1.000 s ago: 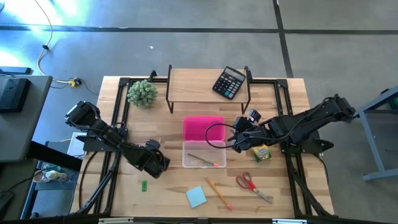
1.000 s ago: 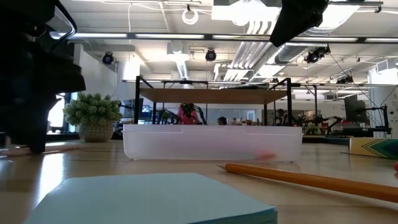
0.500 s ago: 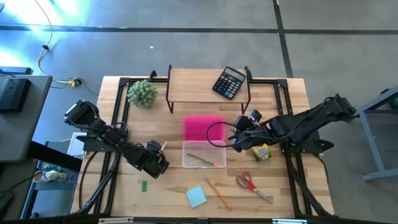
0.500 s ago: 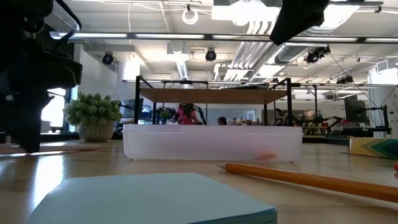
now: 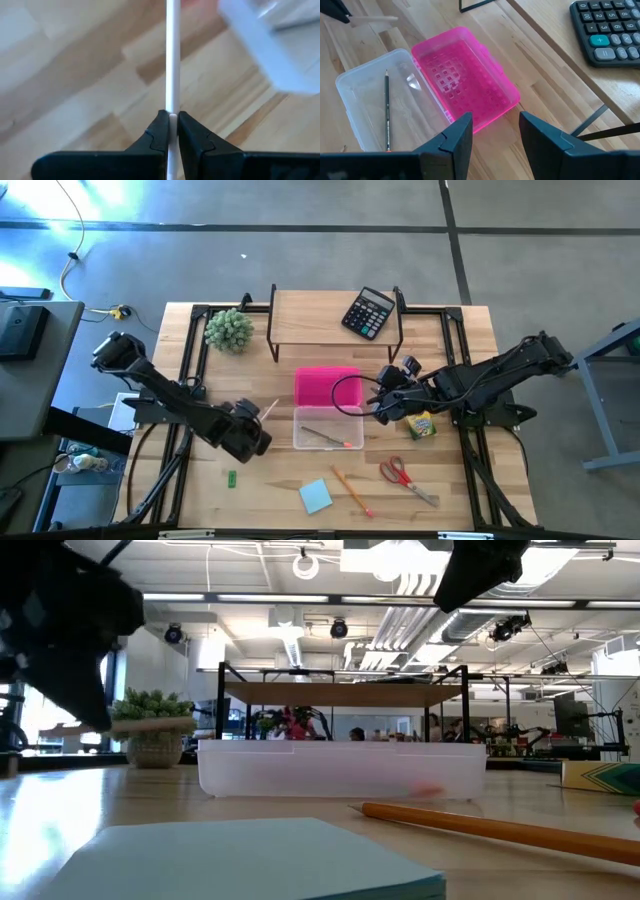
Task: Pack school essentials
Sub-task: Put the white pen into the supply box
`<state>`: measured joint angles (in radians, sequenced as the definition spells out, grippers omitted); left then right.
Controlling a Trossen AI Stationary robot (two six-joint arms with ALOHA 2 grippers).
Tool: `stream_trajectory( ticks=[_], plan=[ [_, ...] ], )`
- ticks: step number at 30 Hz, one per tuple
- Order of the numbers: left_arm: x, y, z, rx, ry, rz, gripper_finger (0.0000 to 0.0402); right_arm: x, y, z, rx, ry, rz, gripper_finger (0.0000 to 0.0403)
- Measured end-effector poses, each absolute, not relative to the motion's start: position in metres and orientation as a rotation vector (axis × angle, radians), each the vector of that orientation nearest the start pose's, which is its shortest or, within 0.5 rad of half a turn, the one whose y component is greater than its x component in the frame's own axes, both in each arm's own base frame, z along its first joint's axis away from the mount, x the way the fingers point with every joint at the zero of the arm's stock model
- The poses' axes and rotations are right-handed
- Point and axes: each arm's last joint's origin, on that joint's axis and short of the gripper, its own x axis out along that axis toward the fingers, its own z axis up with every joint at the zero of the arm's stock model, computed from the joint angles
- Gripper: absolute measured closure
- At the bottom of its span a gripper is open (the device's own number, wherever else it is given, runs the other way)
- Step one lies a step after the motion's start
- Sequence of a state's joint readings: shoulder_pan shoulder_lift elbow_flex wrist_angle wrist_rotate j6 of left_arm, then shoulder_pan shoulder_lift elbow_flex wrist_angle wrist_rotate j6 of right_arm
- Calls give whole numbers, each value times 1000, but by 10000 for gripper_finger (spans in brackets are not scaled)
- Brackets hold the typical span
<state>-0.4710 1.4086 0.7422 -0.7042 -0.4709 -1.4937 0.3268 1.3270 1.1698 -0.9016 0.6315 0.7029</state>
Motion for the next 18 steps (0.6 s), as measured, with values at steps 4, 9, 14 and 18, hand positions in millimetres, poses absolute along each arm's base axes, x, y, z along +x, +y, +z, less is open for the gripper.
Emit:
stream_trajectory(
  ticks=[4,9,14,18],
  plan=[
    [206,-87,183,-657,799,787,389,244,65,301,156,783,-577,250],
    [217,-81,200,-565,698,649,389,244,65,301,160,781,-579,250],
    [241,-71,215,-477,581,476,389,244,65,301,178,776,-586,250],
    [255,-58,222,-415,548,359,389,244,65,301,178,777,-586,250]
  ],
)
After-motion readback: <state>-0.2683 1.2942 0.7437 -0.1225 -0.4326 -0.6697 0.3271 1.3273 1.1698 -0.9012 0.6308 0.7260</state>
